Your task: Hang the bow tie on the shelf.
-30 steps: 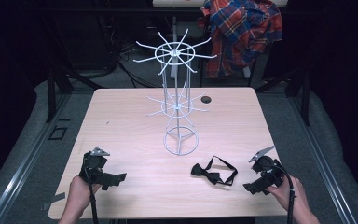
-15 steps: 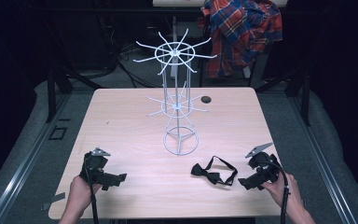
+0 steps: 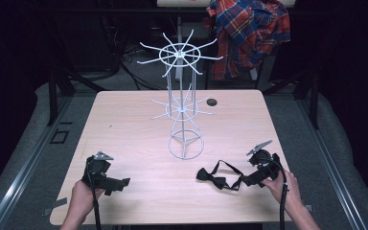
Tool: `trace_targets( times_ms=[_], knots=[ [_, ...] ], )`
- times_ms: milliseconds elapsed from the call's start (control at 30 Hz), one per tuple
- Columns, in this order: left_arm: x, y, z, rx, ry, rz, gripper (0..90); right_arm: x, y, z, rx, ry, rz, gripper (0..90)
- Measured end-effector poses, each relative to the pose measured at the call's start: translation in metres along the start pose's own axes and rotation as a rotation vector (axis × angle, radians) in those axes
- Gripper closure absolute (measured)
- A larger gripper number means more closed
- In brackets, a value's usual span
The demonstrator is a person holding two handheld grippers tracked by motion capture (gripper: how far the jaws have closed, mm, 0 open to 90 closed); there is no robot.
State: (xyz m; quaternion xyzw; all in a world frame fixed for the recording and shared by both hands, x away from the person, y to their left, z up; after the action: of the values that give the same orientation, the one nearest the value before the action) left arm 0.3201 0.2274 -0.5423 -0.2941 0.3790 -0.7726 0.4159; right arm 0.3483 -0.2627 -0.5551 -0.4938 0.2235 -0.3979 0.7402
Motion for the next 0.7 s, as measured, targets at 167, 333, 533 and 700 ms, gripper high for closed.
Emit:
trace_targets(
  times_ms=[167,333,533,700],
  knots=[
    [0.000,0.000,0.000,-0.005,-0.002,-0.003,0.0,-0.002,0.008,0.011,-0.026,-0.018,-0.002,6.0],
    [-0.001,0.000,0.000,-0.007,-0.001,-0.007,0.0,-0.003,0.016,0.018,-0.039,-0.018,0.013,10.7],
    [0.000,0.002,0.000,-0.012,-0.006,-0.008,0.0,-0.017,0.024,0.032,-0.045,-0.045,0.004,35.7],
    [-0.001,0.001,0.000,-0.016,-0.006,-0.009,0.0,-0.026,0.027,0.039,-0.062,-0.083,-0.003,41.6]
  ],
)
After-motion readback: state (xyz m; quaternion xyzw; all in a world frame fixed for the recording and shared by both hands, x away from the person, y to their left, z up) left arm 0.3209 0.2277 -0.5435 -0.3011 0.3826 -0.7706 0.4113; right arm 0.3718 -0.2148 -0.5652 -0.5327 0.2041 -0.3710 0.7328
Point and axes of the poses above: each handheld gripper's, and its own axes: y roughly forward along the jaws, z roughly out of its top, x roughly to its right, the point moved 3 cm from there along y, roughly forward along the jaws, and after that the axes turned 1 degree about -y, right-handed, at the moved point
